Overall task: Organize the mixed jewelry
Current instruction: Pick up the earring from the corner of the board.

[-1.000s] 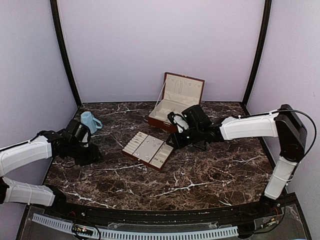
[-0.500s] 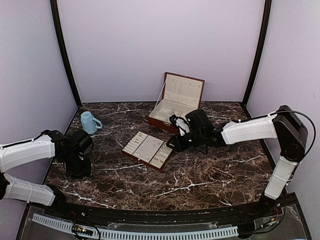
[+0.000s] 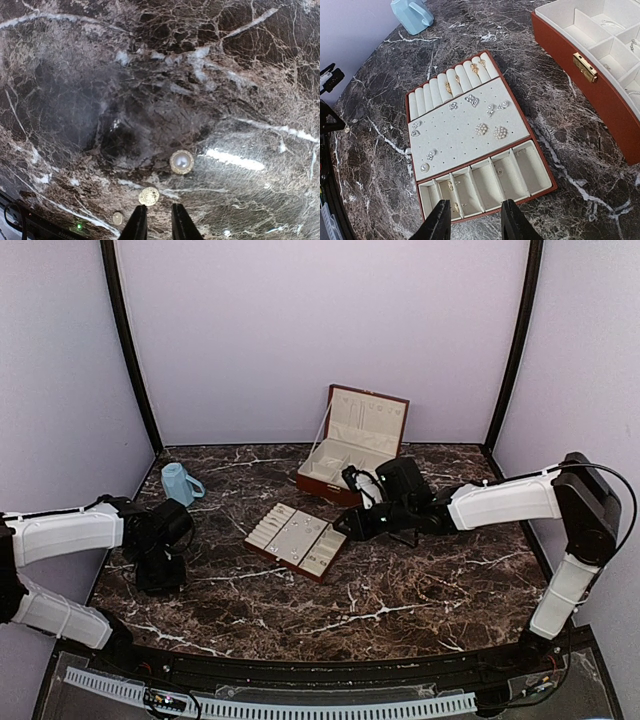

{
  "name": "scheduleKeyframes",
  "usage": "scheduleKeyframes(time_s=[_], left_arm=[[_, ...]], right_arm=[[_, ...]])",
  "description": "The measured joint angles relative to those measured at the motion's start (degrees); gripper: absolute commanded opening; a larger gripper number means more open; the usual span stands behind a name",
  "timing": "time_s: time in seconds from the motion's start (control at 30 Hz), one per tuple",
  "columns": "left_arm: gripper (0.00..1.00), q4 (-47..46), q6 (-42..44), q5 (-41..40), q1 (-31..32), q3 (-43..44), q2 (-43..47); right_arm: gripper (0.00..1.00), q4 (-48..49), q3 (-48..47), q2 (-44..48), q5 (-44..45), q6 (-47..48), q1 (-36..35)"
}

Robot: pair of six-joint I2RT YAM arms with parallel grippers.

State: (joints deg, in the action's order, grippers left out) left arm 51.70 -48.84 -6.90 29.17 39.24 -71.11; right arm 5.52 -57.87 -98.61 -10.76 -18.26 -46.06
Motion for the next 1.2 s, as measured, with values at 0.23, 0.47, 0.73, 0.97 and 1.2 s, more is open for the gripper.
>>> scheduleKeyframes(time_s=[0.23,0.47,0.73,0.97,1.2], left_arm=[[0.17,-1.09,0.20,0.02,0.00,-0.02,-0.63],[0.17,-2.19,0.20,-0.02,0.00,-0.07,-2.14],[0.16,-2.16,0.13,-0.17,0.00,-0.07,-3.80],[0.13,-1.95,-0.37,-0.37,0.00,-0.07,-4.00],[0.08,-1.29,-1.07,-0.68,0.04,-0.07,-4.87]], right_arm=[[0.36,0.31,0.15,0.00,-0.26,-0.11,0.00],[0.36,0.52,0.15,0.00,-0.85,-0.31,0.00],[0.36,0.70,0.52,0.00,-1.01,-0.48,0.00],[0.37,0.70,0.90,0.00,-1.03,-0.48,0.00],[0.37,0.72,0.90,0.00,-1.03,-0.48,0.00]])
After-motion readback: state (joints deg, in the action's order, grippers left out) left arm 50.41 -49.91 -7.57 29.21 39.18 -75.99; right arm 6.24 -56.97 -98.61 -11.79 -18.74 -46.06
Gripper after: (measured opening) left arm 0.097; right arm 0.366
